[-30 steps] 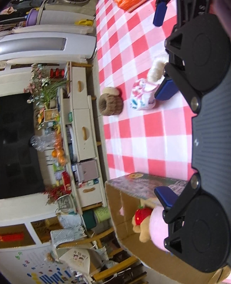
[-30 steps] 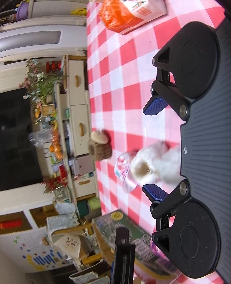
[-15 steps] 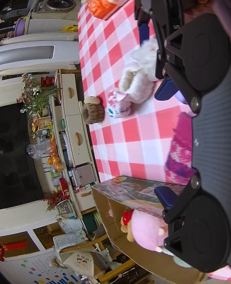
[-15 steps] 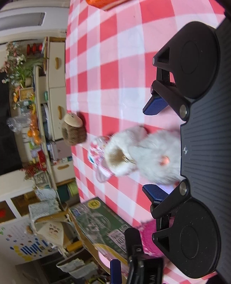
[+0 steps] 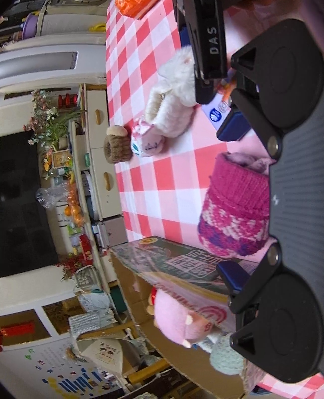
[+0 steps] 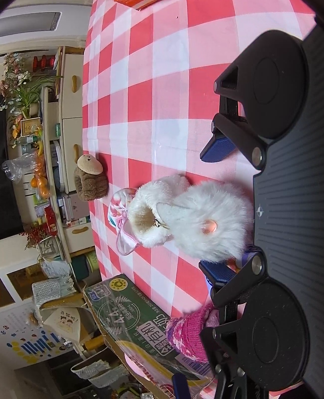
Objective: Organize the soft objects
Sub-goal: 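Grasp the pink knitted hat with the left tool while the right tool grasps the white fluffy plush, then carry the pink knitted hat and white fluffy plush over the box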
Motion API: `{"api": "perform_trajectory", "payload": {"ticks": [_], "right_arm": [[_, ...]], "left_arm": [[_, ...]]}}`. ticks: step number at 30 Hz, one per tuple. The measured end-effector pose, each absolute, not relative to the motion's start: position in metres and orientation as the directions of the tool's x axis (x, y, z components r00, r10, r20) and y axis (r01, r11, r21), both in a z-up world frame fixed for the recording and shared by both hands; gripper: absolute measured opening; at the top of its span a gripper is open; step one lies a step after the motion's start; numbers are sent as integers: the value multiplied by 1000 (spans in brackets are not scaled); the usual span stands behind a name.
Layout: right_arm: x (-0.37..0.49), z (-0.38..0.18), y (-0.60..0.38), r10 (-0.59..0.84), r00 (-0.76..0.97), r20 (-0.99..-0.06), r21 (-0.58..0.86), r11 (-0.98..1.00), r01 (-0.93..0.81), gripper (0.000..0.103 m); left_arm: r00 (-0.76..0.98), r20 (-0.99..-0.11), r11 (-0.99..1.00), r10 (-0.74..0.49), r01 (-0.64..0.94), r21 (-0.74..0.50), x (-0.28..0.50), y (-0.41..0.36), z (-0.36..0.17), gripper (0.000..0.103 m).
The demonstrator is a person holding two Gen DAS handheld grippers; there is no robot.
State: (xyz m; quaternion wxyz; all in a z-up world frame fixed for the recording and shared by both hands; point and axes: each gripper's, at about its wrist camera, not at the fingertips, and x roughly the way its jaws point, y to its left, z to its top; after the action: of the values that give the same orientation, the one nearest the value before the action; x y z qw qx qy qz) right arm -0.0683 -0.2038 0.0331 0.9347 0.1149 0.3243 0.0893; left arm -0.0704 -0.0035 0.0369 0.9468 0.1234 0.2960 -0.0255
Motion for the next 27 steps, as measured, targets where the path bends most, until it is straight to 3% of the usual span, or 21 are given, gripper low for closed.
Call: {"api": "perform_trajectory", "payload": {"ticks": [9,15,27], "right_arm": [[-66,34,-205,261,771,-580,288,952,-105,85],[-65,36,-204,283,767,-576,294,947,-128,61],[-64,38,-209,260,777,-574,281,953,-111,56]], "left_arm": [[802,-596,977,43,90,191,-54,-2,26,101],[792,-609,977,46,91,193,-42,-4,22,97],[792,-611,970,-2,149,190,-39,-16,30,77]]}}
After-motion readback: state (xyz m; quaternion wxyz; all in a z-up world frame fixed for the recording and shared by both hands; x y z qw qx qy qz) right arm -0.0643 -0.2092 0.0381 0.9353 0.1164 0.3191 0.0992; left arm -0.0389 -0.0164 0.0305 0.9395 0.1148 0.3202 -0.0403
